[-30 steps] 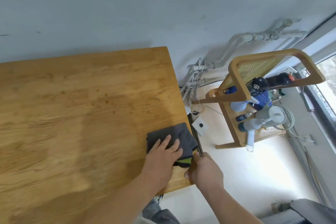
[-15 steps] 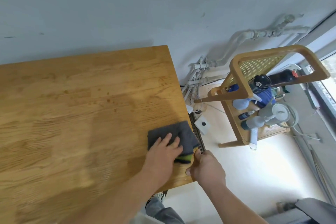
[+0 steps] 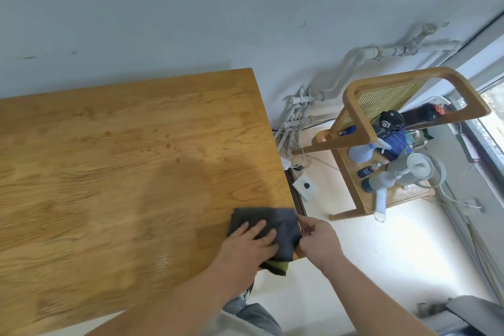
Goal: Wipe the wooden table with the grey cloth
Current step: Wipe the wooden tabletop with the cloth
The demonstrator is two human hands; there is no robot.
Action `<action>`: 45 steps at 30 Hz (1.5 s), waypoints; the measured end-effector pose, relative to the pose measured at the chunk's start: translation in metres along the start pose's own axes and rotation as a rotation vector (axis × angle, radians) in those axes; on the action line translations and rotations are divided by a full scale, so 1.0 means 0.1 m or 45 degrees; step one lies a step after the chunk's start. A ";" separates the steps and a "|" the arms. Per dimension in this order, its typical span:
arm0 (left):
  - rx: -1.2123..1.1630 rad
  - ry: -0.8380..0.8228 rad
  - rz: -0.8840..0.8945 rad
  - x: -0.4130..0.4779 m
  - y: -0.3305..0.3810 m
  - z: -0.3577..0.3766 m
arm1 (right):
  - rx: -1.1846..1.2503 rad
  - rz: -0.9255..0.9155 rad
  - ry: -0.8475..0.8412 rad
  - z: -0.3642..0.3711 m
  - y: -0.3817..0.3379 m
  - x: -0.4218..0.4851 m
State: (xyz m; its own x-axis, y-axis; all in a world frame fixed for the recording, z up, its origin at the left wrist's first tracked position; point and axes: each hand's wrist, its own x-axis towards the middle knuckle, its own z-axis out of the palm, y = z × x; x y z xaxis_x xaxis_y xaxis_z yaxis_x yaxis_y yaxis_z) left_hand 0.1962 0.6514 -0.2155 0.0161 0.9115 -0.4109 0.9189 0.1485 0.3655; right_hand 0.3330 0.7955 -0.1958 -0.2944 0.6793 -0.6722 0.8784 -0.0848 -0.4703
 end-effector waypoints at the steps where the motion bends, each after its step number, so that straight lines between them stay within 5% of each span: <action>1: 0.035 -0.040 0.078 -0.02 -0.08 -0.01 | -0.013 0.003 -0.029 -0.02 -0.04 -0.01; 4: 0.128 -0.044 0.084 0.07 -0.46 -0.20 | -0.007 0.014 -0.078 -0.03 -0.13 -0.01; 9: -0.201 0.263 -0.445 0.09 -0.62 -0.31 | -0.024 -0.034 0.000 -0.08 -0.32 0.10; 13: -0.022 0.017 -0.088 -0.07 -0.38 -0.08 | -0.067 -0.125 -0.049 -0.10 -0.69 0.23; 17: 0.136 -0.153 0.296 -0.07 -0.92 -0.21 | -0.226 -0.129 -0.071 -0.06 -0.97 0.44; 24: -0.230 0.350 -0.512 0.48 -1.16 -0.66 | -0.295 -0.038 -0.021 -0.02 -1.27 0.80; 27: -0.107 0.198 -0.289 0.60 -0.95 -0.63 | -0.284 -0.012 -0.018 -0.02 -1.33 0.97; 31: 0.151 -0.023 0.039 0.69 -1.57 -0.93 | -0.153 -0.013 -0.095 -0.03 -1.44 1.14; 37: -0.181 0.380 -0.554 0.89 -1.75 -1.09 | -0.203 -0.001 -0.021 0.10 -1.55 1.32; 43: 0.103 0.034 0.041 0.64 -1.70 -0.84 | -0.401 0.007 -0.019 0.11 -1.64 1.31; 45: 0.097 0.064 0.010 0.64 -2.01 -0.96 | -0.452 -0.001 -0.011 0.13 -1.57 1.30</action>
State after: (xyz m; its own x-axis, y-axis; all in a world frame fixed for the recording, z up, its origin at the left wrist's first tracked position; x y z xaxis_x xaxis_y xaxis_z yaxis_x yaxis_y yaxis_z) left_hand -0.0250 0.7164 -0.2348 0.0055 0.9310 -0.3650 0.9463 0.1132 0.3030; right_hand 0.1518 0.8880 -0.2171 -0.2969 0.6731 -0.6774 0.9538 0.1757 -0.2436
